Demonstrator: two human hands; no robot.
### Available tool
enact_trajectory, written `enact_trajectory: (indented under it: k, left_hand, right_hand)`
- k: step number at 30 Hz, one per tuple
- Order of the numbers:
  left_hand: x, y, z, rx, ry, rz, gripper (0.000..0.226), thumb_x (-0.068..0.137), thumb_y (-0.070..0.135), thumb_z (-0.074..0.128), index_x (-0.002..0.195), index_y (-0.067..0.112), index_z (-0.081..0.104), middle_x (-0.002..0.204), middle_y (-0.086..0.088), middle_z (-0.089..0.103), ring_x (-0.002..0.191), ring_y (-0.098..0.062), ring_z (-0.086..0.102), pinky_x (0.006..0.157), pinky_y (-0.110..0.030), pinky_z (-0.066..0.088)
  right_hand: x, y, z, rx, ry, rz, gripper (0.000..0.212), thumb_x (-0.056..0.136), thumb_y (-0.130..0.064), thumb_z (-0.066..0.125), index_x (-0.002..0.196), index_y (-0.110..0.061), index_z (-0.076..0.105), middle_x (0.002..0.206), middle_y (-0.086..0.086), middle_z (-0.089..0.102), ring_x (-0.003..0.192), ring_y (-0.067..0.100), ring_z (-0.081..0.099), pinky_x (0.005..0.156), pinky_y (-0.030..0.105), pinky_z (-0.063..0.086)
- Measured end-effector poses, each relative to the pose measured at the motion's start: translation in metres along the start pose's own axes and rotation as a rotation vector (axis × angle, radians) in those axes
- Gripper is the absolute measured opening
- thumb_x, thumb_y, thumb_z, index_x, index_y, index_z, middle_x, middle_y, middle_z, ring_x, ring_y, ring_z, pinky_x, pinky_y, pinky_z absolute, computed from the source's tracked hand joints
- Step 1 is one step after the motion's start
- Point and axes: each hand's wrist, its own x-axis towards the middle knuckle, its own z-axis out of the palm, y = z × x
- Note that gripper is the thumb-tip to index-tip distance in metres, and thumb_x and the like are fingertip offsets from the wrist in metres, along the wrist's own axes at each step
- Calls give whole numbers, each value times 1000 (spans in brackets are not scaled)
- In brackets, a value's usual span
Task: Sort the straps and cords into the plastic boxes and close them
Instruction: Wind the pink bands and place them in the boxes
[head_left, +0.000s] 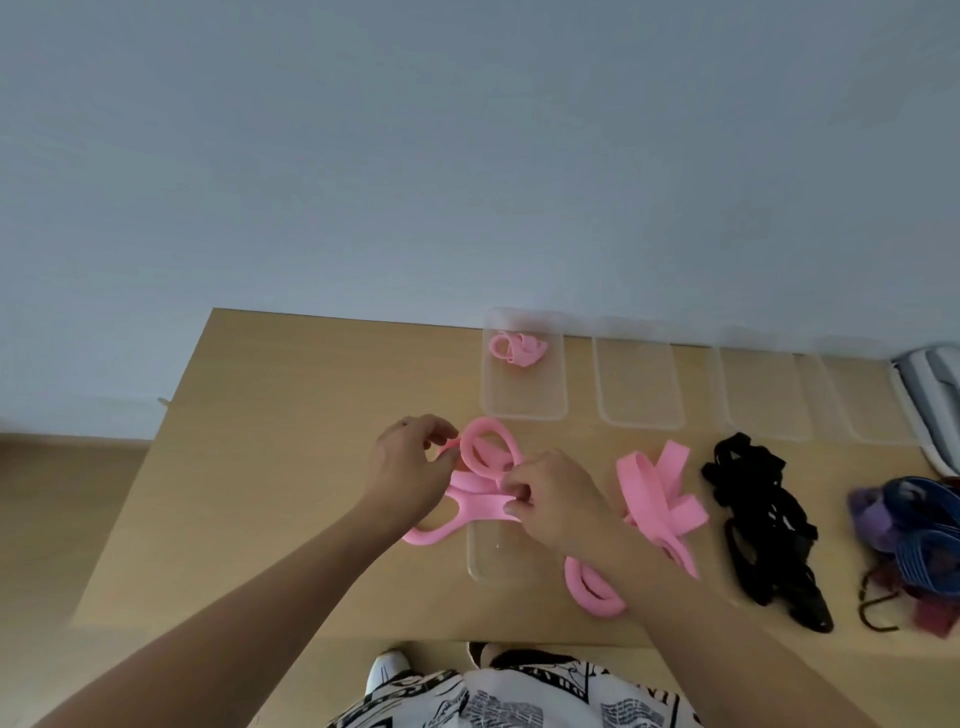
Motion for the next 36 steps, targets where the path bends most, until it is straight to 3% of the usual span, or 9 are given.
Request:
enact_trajectory:
  k: [3,7,10,16,19,23,29,32,36]
  left_hand:
    - [-10,3,-8,0,-17,47,12,90,20,69,99,25,73,95,12,68,89,-7,59,71,-9,37]
    - [-27,3,-21,23,-50,54,21,87,13,65,103,25,73,99,10,68,91,-8,59,74,-20,40]
    - [-39,-2,-32,25,-57,63,20,86,14,66,100,27,72,98,12,67,91,-8,59,73,-19,39]
    - [-55,-5,-57,-5,-137,61,1,84,26,74,84,27,74,71,15,70,73,-2,65,61,-14,44]
    - [-63,0,-70,-63,-116,69,25,85,36,69,65,22,72,57,7,67,52,-6,54,51,-22,42]
    - [-72,13,-94,-277,-93,61,38,80,43,58,56,16,70,58,-6,68,54,-18,58,54,-29,44]
    - [-79,48,-122,-526,-391,248,25,83,37,62,106,33,74,108,8,73,93,-5,67,76,-28,56]
    - [-79,66,-132,-639,-349,269,58,76,46,73,130,41,52,130,15,59,106,-1,65,91,-38,58]
    - [-76,88,-142,-810,-371,328,81,77,37,82,145,45,39,135,15,56,110,-8,69,92,-41,59]
  right_hand:
    - [-4,-11,-8,-8,-5,38,22,82,-23,77,103,-19,75,96,1,70,85,18,58,72,28,45]
    - [-13,-22,-6,-448,-178,42,34,90,-26,65,124,-21,64,124,3,62,109,27,59,82,35,49]
    - [-23,-29,-1,-265,-108,99,38,90,-12,57,126,-21,68,136,3,60,114,26,60,91,37,52]
    - [-36,-66,-19,117,228,116,21,84,-12,71,102,-20,79,84,-14,70,71,4,60,66,19,43]
    - [-36,-97,-41,218,372,100,12,82,-17,78,90,-25,79,71,-29,60,70,-7,59,59,2,39]
    - [-46,-144,-73,385,553,42,29,83,-10,74,76,-38,72,74,-25,68,82,-11,62,69,1,44]
    - [-72,-186,-109,718,682,17,12,84,-14,74,80,-24,75,80,-6,75,79,12,72,70,30,59]
    - [-84,-193,-118,887,735,44,8,87,-15,74,81,-21,74,75,4,73,61,19,70,53,29,56]
    - [-94,-191,-132,1107,767,71,4,84,-13,76,83,-16,74,80,5,74,65,28,72,56,35,57]
